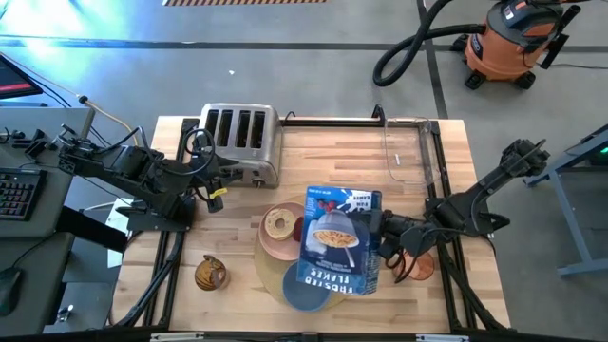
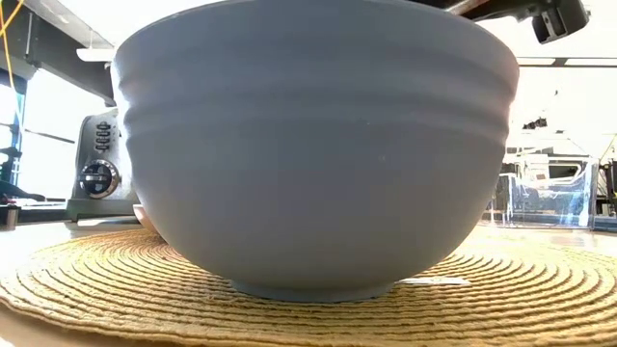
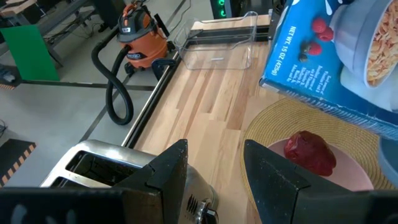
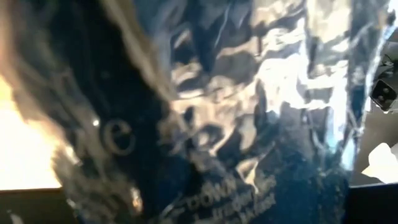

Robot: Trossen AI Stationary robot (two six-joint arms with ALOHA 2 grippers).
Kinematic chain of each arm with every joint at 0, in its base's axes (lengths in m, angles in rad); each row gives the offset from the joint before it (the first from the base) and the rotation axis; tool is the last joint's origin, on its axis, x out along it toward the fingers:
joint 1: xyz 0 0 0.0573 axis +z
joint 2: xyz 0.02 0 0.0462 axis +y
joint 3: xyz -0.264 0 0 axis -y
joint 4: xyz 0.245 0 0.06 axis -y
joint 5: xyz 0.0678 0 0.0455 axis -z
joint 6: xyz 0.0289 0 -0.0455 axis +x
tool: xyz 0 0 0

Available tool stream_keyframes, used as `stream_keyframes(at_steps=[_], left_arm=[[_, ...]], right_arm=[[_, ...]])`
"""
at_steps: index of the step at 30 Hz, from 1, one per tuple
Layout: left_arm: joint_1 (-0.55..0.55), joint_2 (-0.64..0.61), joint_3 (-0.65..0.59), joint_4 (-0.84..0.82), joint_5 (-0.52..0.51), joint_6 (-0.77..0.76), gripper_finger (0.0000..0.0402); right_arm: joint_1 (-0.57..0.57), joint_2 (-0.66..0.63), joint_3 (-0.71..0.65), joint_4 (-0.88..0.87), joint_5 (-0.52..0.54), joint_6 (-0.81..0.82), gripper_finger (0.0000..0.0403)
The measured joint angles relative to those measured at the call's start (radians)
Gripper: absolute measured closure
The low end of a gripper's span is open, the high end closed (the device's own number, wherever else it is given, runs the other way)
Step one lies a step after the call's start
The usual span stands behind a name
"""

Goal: Arrange a breakfast setting
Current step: Pour the cereal into the blue bowl

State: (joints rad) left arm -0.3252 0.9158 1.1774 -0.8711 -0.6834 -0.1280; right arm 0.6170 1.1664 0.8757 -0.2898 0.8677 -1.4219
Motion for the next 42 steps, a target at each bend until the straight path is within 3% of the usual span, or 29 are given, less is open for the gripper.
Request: stream_keyframes(at_steps=[17, 31, 42], left_arm=[[0.0, 0.0, 0.0, 0.0, 0.0, 0.0, 0.0252], [0.0, 0.0, 0.0, 0.0, 0.0, 0.0, 0.0252], [0.0, 0.0, 0.0, 0.0, 0.0, 0.0, 0.0252]], right_arm=[[0.0, 0.0, 0.0, 0.047, -0.006, -0.105, 0.0158], [-0.015, 0.0, 0.0, 0.04, 0.011, -0.079, 0.0158], [-0.05, 0.023, 0.0, 0.062, -0.04, -0.107, 0.0158]])
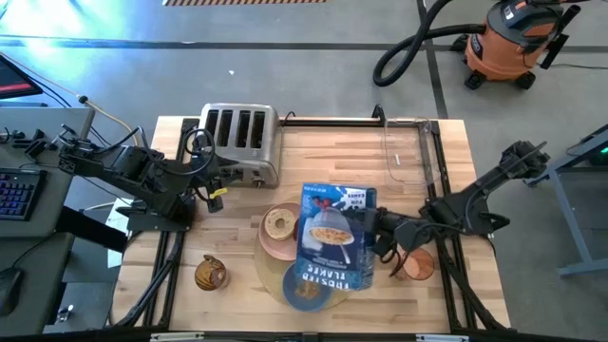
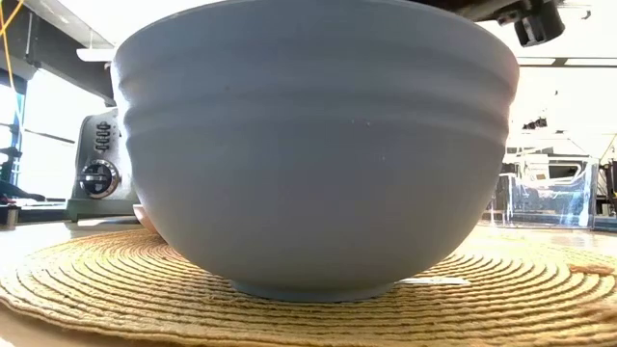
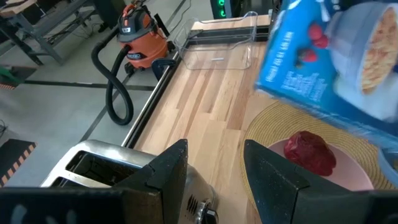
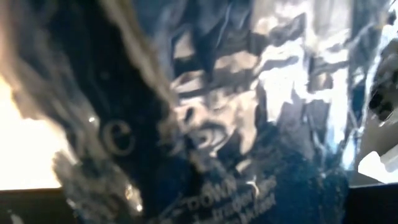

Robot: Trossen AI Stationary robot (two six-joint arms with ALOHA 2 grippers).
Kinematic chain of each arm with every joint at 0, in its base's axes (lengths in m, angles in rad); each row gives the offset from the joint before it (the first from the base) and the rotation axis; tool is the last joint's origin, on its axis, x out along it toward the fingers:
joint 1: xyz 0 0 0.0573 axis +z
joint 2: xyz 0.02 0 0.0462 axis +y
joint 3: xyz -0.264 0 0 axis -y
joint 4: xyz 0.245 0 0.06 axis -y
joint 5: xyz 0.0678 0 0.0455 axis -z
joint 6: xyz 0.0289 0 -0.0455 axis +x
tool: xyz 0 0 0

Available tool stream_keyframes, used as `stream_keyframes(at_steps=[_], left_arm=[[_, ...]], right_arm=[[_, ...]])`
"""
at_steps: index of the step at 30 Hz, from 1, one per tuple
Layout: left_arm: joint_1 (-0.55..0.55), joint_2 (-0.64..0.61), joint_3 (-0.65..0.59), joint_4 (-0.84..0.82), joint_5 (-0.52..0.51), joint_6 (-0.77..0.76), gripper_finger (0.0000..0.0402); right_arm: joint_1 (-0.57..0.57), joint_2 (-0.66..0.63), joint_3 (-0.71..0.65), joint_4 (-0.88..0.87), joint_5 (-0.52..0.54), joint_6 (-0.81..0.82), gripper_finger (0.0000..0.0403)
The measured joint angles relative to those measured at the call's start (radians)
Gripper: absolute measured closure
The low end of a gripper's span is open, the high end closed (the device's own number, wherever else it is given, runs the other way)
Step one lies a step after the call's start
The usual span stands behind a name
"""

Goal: Arrange a breakfast setting
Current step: Pour the cereal into the blue bowl

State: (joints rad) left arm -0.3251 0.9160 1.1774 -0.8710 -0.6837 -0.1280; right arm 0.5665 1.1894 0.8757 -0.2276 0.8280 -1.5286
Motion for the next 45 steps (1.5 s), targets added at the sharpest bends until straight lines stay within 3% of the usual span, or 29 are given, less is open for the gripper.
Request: stream_keyframes(at_steps=[45], left_arm=[[0.0, 0.0, 0.0, 0.0, 0.0, 0.0, 0.0252]], right_arm=[[-0.023, 0.001, 0.0, 0.018, -0.04, -0.018, 0.0158]])
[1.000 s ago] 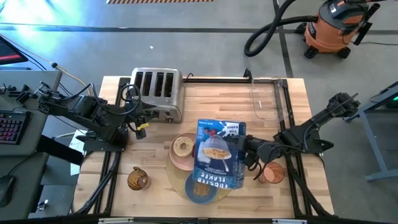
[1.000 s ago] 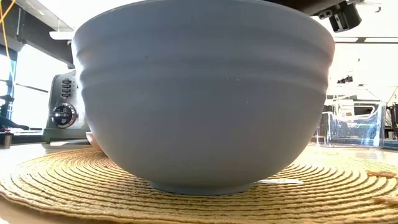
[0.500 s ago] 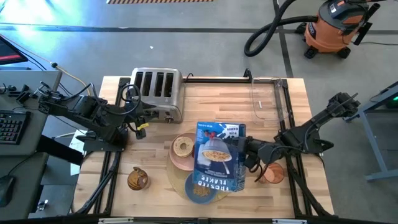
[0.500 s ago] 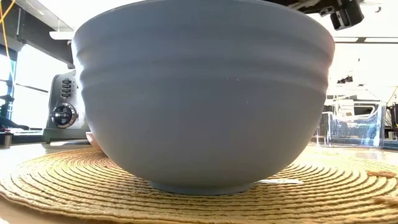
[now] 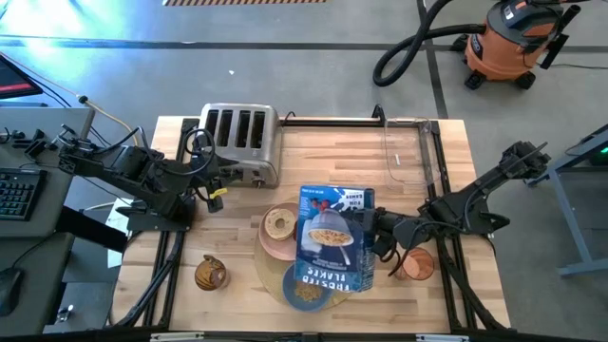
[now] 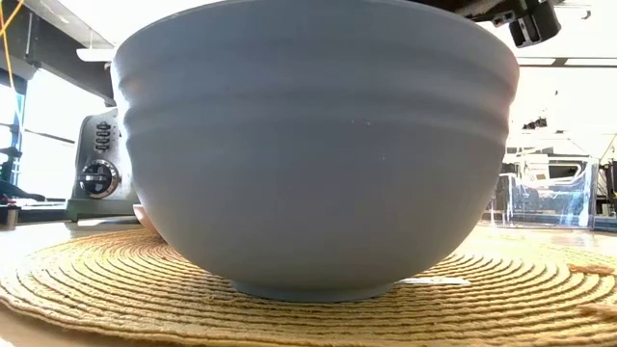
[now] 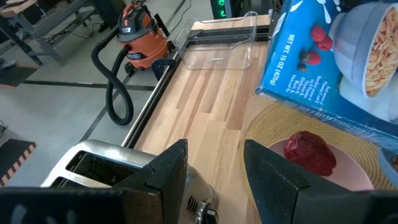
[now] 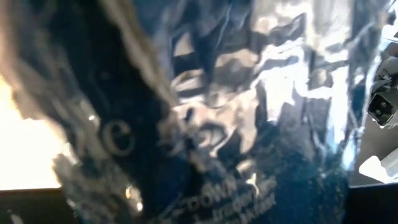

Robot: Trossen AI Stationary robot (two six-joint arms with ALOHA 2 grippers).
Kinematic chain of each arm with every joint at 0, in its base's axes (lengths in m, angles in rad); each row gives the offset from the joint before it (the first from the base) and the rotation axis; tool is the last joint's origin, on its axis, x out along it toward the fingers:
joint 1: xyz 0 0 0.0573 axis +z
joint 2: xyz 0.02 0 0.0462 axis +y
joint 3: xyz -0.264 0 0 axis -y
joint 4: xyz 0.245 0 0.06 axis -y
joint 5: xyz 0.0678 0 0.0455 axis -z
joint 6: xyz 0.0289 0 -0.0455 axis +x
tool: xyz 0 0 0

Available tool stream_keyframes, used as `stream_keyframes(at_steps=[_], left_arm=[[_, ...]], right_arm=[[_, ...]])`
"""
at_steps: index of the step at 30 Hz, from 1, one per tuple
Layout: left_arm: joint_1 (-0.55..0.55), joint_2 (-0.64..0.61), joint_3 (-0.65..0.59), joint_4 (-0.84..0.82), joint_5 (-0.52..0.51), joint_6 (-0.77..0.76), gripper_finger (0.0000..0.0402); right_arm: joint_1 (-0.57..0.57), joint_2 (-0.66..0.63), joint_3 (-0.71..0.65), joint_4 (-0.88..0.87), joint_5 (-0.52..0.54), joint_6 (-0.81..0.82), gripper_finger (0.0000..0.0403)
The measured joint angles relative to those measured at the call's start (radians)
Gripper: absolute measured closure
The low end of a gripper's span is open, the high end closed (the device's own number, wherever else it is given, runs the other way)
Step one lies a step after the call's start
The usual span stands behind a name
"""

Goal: Arrange a breakfast setting
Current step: Pour the cereal into the blue bowl

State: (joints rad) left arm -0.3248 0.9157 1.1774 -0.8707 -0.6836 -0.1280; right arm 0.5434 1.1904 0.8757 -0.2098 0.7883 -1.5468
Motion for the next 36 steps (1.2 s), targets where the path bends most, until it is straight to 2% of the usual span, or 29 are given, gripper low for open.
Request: stream_keyframes(at_steps=[17, 36], left_arm=[[0.0, 0.0, 0.0, 0.0, 0.0, 0.0, 0.0252], [0.0, 0.0, 0.0, 0.0, 0.0, 0.0, 0.0252]], right_arm=[[-0.006, 0.002, 0.0, 0.057, -0.04, -0.119, 0.0158], [-0.032, 0.016, 0.0, 0.086, -0.064, -0.105, 0.0158]])
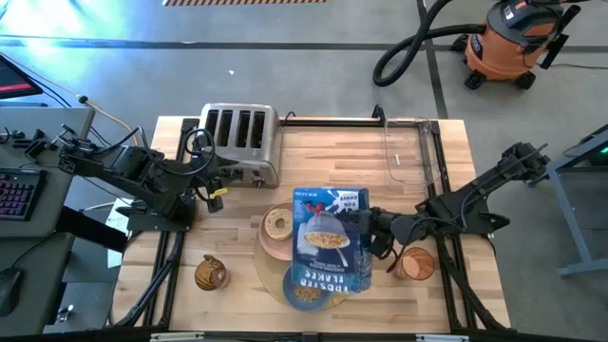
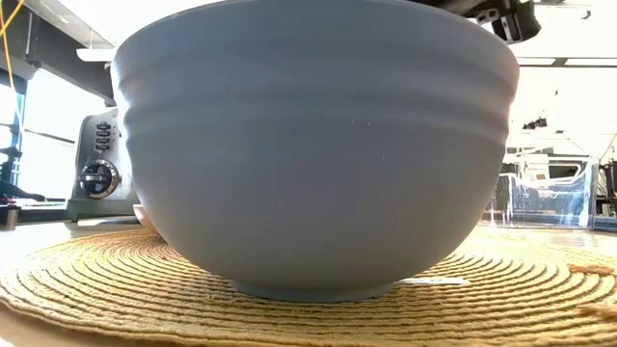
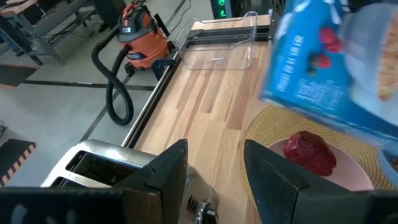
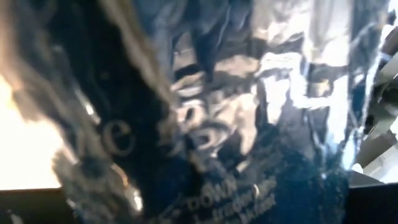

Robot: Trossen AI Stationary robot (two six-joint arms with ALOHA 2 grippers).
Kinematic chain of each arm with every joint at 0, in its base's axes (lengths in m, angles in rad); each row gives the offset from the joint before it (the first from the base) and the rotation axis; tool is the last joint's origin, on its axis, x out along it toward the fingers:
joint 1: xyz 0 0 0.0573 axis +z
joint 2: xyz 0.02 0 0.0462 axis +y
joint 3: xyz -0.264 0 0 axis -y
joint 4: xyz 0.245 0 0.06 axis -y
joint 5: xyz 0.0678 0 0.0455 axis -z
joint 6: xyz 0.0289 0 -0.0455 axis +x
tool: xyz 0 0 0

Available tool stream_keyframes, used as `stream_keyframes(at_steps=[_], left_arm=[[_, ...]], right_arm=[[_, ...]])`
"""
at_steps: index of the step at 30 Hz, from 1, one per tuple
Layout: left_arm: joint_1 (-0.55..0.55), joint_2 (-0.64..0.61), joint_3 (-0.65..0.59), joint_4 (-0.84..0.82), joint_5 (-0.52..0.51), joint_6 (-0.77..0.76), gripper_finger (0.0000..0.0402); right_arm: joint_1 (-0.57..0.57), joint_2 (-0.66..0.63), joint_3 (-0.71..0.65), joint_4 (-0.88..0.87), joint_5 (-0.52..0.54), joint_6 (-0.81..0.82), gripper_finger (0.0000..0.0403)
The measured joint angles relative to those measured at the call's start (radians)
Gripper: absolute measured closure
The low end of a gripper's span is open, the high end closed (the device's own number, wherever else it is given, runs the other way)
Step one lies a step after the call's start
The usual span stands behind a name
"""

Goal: Arrange a breakfast setting
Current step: Pour the cereal into the blue bowl

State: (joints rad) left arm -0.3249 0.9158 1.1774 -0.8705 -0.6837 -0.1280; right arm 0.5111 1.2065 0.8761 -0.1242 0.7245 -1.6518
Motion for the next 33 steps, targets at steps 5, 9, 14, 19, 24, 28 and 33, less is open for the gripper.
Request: stream_keyframes(at_steps=[5, 9, 14, 19, 24, 28, 33], left_arm=[[0.0, 0.0, 0.0, -0.001, 0.0, 0.0, 0.0252], [0.0, 0.0, 0.0, 0.0, 0.0, 0.0, 0.0252], [0.0, 0.0, 0.0, 0.0, 0.0, 0.0, 0.0252], [0.0, 0.0, 0.0, 0.0, 0.0, 0.0, 0.0252], [0.0, 0.0, 0.0, 0.0, 0.0, 0.0, 0.0252], [0.0, 0.0, 0.0, 0.0, 0.0, 0.0, 0.0252], [0.0, 0.0, 0.0, 0.0, 0.0, 0.0, 0.0252]], right_arm=[[-0.009, 0.008, 0.0, -0.008, 0.007, 0.007, 0.0158], [-0.009, 0.008, 0.0, -0.008, 0.017, 0.02, 0.0158], [-0.008, 0.008, 0.0, -0.008, 0.003, 0.028, 0.0158], [-0.012, 0.008, 0.0, -0.026, 0.019, 0.037, 0.0158], [-0.015, 0.006, 0.0, -0.049, 0.02, 0.092, 0.0158], [-0.015, 0.004, 0.0, -0.071, 0.021, 0.13, 0.0158], [-0.015, -0.007, 0.0, -0.127, 0.019, 0.237, 0.0158]])
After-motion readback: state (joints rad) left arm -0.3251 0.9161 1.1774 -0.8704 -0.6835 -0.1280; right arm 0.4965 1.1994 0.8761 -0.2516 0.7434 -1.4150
